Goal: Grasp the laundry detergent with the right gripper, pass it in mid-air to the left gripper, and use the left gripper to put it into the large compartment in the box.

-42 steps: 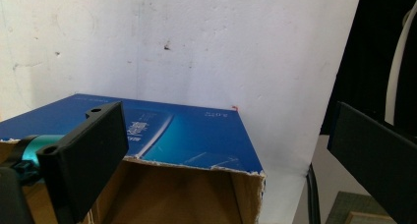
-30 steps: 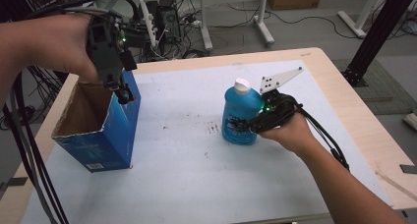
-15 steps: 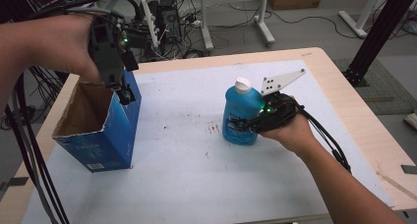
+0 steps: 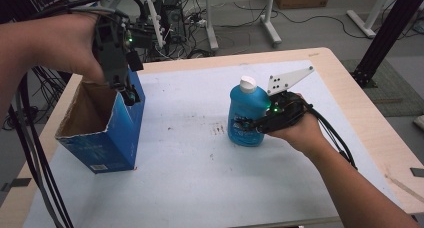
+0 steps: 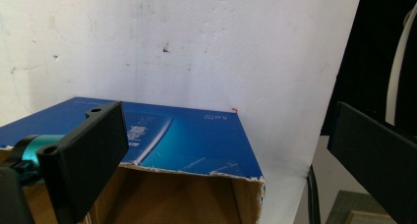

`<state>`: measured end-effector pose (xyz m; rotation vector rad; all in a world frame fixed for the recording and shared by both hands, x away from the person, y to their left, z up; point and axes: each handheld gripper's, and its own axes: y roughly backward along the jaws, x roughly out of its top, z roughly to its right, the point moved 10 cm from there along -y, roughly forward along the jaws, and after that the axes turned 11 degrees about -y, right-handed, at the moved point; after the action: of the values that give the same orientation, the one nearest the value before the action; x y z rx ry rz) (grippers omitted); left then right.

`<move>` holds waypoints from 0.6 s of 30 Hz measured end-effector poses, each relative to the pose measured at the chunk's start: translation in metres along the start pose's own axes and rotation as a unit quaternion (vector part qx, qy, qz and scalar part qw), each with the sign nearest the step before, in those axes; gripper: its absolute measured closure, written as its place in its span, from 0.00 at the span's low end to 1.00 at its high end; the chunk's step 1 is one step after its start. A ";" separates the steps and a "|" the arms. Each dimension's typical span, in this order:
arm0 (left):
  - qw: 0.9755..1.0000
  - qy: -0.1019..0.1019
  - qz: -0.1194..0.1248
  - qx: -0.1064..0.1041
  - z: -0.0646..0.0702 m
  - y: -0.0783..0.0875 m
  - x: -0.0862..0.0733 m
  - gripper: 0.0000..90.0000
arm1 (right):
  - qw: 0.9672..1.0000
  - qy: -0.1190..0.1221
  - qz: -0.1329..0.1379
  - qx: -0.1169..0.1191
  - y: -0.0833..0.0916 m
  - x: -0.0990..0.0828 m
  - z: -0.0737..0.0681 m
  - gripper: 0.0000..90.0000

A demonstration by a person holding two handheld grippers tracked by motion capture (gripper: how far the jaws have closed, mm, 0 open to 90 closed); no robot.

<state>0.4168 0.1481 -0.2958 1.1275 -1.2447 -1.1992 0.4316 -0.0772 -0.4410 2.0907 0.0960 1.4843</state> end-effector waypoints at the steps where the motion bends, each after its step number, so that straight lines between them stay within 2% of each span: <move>1: 1.000 0.000 0.000 0.000 0.000 0.000 0.000 0.02 | 1.000 0.000 0.000 0.000 0.000 0.000 0.000 0.52; 5: 1.000 -0.005 -0.002 -0.001 0.001 0.000 0.003 0.02 | 1.000 0.010 0.001 0.007 0.005 0.011 -0.005 0.52; 6: 1.000 -0.005 -0.001 0.001 0.002 0.000 0.005 0.02 | 1.000 0.014 0.001 0.017 0.006 0.016 -0.009 0.52; 8: 1.000 -0.008 0.001 0.001 0.003 0.000 0.007 0.02 | 1.000 0.016 -0.002 0.021 0.007 0.018 -0.012 0.52; 9: 1.000 -0.010 0.002 0.002 0.004 0.001 0.009 0.02 | 0.999 0.023 -0.007 0.031 0.008 0.024 -0.019 0.52; 11: 1.000 -0.011 0.002 0.002 0.005 0.001 0.011 0.02 | 0.999 0.025 -0.009 0.034 0.007 0.025 -0.020 0.52; 12: 1.000 -0.015 0.002 0.003 0.007 0.001 0.014 0.02 | 0.998 0.035 -0.016 0.045 0.006 0.031 -0.029 0.52; 14: 1.000 -0.017 0.001 0.002 0.009 0.002 0.016 0.02 | 0.998 0.040 -0.017 0.048 0.006 0.032 -0.031 0.52; 18: 1.000 -0.028 0.000 0.003 0.015 0.002 0.023 0.02 | 0.996 0.051 -0.025 0.075 0.001 0.037 -0.044 0.51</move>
<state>0.4015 0.1256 -0.2920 1.1056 -1.2917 -1.2360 0.4061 -0.0461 -0.3995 2.1117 0.3061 1.5962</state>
